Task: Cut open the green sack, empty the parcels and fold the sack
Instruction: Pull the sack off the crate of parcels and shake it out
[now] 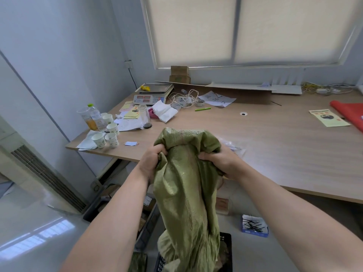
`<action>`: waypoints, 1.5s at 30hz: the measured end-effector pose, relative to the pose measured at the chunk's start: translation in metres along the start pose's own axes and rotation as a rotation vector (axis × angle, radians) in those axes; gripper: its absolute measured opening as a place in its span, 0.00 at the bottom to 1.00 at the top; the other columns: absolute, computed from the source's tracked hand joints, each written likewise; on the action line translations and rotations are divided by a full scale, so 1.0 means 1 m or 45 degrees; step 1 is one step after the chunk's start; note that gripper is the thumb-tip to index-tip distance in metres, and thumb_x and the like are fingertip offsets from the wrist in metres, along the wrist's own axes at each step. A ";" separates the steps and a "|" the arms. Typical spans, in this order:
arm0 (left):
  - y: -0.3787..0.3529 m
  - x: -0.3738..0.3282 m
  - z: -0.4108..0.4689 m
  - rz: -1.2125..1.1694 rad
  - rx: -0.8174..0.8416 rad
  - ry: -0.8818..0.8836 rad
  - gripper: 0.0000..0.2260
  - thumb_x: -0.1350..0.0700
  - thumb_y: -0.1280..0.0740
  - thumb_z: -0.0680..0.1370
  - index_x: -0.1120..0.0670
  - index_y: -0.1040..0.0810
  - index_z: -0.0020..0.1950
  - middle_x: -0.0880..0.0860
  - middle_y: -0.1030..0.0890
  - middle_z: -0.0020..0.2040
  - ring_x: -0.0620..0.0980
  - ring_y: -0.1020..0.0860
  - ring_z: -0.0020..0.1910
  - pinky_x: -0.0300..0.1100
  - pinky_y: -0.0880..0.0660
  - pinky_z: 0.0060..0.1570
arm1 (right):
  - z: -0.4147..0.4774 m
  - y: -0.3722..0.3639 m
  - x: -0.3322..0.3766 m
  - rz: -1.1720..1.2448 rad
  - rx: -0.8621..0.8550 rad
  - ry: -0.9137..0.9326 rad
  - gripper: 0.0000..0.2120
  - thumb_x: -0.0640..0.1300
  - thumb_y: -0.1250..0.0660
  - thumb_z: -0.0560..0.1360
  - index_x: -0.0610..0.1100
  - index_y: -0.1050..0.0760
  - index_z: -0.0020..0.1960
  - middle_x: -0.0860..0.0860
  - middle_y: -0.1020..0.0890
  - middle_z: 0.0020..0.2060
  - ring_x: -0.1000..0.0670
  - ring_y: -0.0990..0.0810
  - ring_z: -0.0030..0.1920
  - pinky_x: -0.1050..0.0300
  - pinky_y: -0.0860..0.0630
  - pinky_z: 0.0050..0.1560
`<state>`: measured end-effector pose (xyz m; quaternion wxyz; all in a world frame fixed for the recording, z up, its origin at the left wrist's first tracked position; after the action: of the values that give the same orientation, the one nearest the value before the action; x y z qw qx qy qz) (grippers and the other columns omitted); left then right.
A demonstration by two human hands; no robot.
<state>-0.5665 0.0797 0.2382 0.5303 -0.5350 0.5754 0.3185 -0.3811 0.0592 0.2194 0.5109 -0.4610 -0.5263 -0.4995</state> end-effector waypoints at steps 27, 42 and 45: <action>0.015 0.029 0.024 0.897 -0.068 -0.058 0.16 0.49 0.30 0.59 0.52 0.16 0.44 0.56 0.14 0.44 0.58 0.17 0.48 0.56 0.21 0.53 | 0.001 0.020 0.021 -0.501 -0.133 0.178 0.58 0.62 0.23 0.55 0.71 0.56 0.74 0.55 0.52 0.77 0.48 0.49 0.77 0.42 0.44 0.74; 0.002 0.027 0.020 0.289 0.206 0.220 0.10 0.59 0.33 0.73 0.60 0.19 0.51 0.59 0.17 0.42 0.54 0.20 0.36 0.43 0.22 0.35 | -0.005 0.046 0.010 -0.503 -0.214 0.080 0.34 0.38 0.18 0.60 0.55 0.25 0.61 0.50 0.18 0.52 0.48 0.20 0.54 0.56 0.24 0.54; -0.015 0.024 0.024 0.248 0.241 0.159 0.11 0.60 0.32 0.76 0.61 0.20 0.57 0.60 0.16 0.47 0.54 0.17 0.39 0.43 0.20 0.37 | -0.005 0.056 0.013 -0.432 -0.324 0.082 0.23 0.34 0.20 0.62 0.53 0.21 0.51 0.50 0.18 0.48 0.46 0.21 0.53 0.58 0.25 0.51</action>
<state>-0.5423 0.0926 0.2130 0.5082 -0.4431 0.6838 0.2790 -0.3258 0.0577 0.2352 0.3737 -0.4103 -0.5125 -0.6553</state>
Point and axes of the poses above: each hand's wrist, its own z-axis towards the middle knuckle, its own y-axis out of the back of the hand, x = y × z, the point moved 7 cm from there along z, towards the middle knuckle
